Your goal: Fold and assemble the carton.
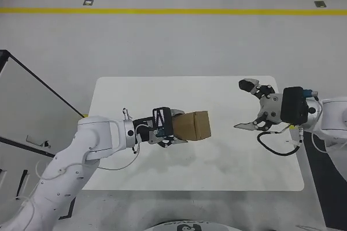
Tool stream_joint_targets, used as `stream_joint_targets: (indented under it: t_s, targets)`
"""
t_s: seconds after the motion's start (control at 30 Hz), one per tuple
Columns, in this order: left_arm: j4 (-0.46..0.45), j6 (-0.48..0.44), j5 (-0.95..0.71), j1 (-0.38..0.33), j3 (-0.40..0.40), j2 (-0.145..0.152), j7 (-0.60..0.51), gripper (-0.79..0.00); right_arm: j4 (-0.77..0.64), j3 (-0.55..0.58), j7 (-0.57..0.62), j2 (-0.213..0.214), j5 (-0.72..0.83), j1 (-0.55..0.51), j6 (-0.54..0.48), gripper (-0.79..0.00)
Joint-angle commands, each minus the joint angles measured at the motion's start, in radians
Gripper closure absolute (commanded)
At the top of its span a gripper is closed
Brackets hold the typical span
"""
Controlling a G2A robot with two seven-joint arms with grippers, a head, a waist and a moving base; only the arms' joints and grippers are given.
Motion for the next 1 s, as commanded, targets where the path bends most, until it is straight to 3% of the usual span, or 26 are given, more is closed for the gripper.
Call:
stream_joint_targets:
  t_s: [0.0, 0.1, 0.27, 0.3, 0.33, 0.4, 0.8, 0.9, 0.97]
  targets:
    - [0.0, 0.0, 0.0, 0.0, 0.0, 0.0, 0.0, 0.0, 0.0, 0.0, 0.0, 0.0, 0.0, 0.0, 0.0, -0.785]
    - [0.001, 0.009, -0.005, 0.003, -0.001, -0.001, 0.011, 0.0, 0.003, -0.005, -0.018, -0.002, 0.022, -0.007, 0.005, -0.785]
    - [0.039, -0.001, -0.04, 0.026, -0.047, 0.003, 0.129, 0.0, 0.073, -0.014, -0.132, -0.013, 0.122, -0.018, -0.033, -0.785]
    - [0.045, -0.005, -0.04, 0.031, -0.057, 0.004, 0.145, 0.0, 0.074, -0.022, -0.157, -0.014, 0.139, -0.019, -0.033, -0.582]
    - [0.048, -0.009, -0.041, 0.037, -0.064, 0.004, 0.164, 0.0, 0.078, -0.027, -0.165, -0.014, 0.136, -0.016, -0.033, -0.329]
    - [0.06, -0.013, -0.052, 0.046, -0.072, 0.004, 0.205, 0.0, 0.085, -0.04, -0.185, -0.013, 0.139, -0.009, -0.033, 0.0]
    - [0.164, -0.082, -0.052, 0.038, -0.062, -0.009, 0.507, 0.0, 0.155, -0.173, -0.355, -0.004, 0.177, 0.075, -0.033, 0.0]
    - [0.172, -0.085, -0.055, 0.037, -0.06, -0.01, 0.52, 0.0, 0.173, -0.21, -0.402, -0.002, 0.182, 0.098, -0.033, 0.0]
    - [0.172, -0.085, -0.055, 0.037, -0.06, -0.01, 0.52, 0.0, 0.178, -0.222, -0.416, 0.0, 0.18, 0.107, -0.033, -0.536]
